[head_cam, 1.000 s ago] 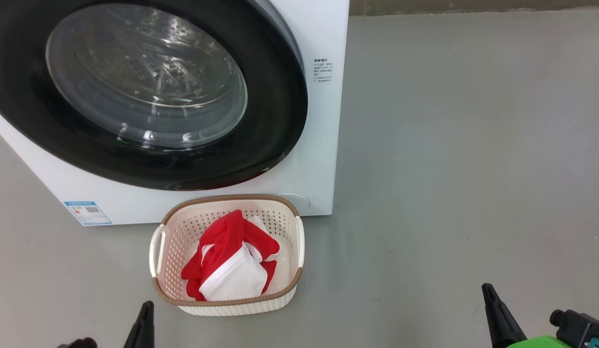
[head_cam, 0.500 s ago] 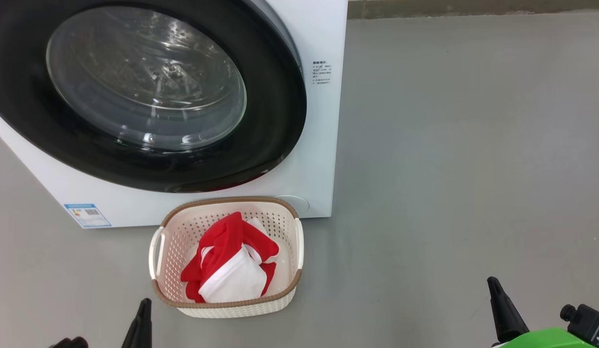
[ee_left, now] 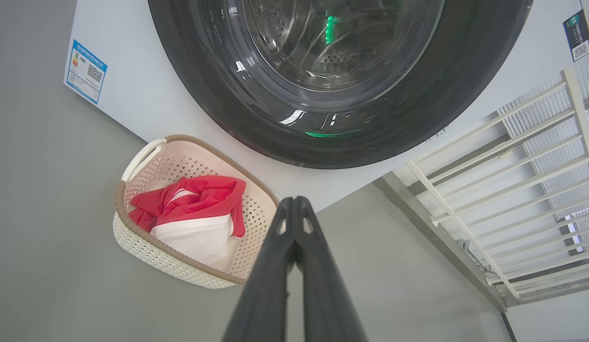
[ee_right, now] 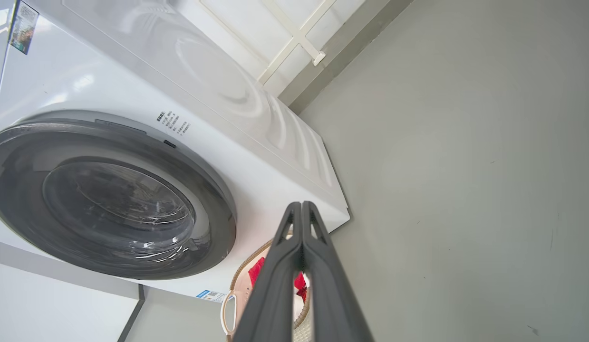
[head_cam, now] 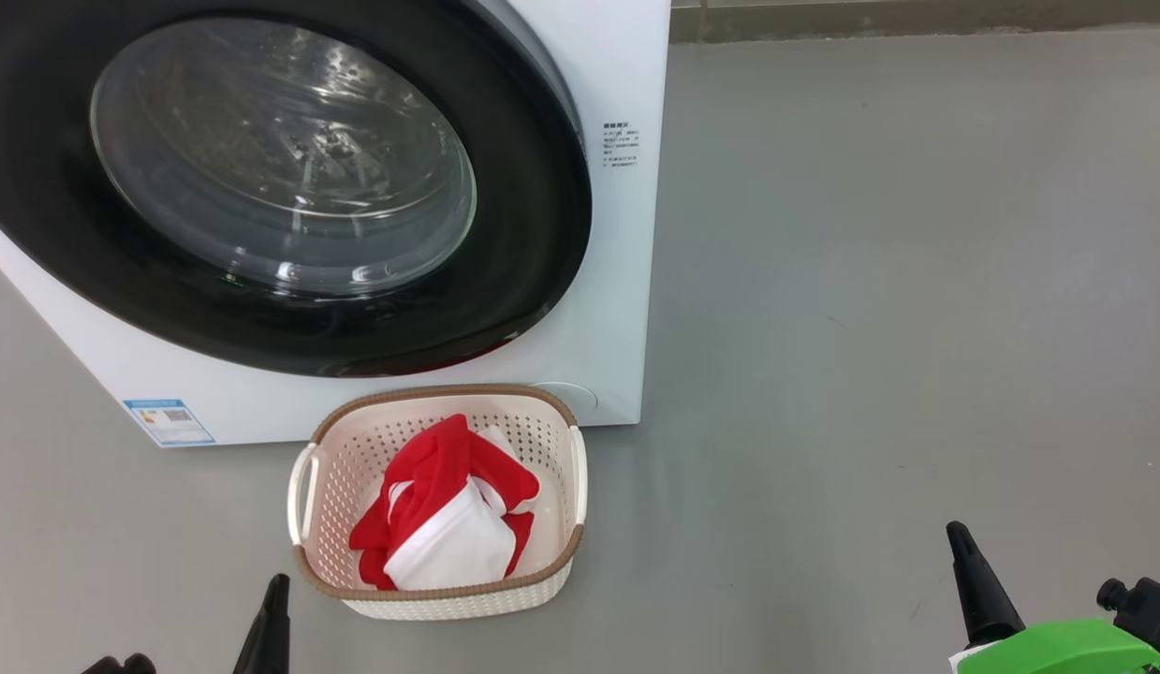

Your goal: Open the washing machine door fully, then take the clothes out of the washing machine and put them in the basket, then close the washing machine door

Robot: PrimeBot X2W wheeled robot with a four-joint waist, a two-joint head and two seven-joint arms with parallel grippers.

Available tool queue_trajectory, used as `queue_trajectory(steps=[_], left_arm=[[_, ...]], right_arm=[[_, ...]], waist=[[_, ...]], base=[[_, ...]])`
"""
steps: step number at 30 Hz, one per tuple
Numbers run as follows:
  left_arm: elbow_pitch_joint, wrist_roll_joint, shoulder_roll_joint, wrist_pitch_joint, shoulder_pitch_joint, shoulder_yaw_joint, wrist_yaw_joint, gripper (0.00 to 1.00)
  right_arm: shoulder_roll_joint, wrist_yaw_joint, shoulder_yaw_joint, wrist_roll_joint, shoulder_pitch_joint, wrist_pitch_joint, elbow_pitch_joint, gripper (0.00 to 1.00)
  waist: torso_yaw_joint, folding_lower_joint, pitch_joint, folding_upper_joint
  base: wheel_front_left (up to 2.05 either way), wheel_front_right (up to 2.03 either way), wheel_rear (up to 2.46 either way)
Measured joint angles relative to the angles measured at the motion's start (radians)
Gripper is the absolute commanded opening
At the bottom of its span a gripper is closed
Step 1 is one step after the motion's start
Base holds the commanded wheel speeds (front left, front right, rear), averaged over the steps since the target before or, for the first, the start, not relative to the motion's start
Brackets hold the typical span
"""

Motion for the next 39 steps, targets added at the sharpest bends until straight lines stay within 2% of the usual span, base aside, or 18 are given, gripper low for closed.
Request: queue_trajectory(steps=[39], left_arm=[[-0.033,-0.420,-0.002,0.112,-0.040,0.018,0.000,0.00]], right_arm=[[-0.002,0.000,-0.037,0.374,-0.060,0.114,-0.019,0.00]], waist=[[-0.007,0.0000,-0.018,0.0001]], base=[[0.00,0.00,0.00]])
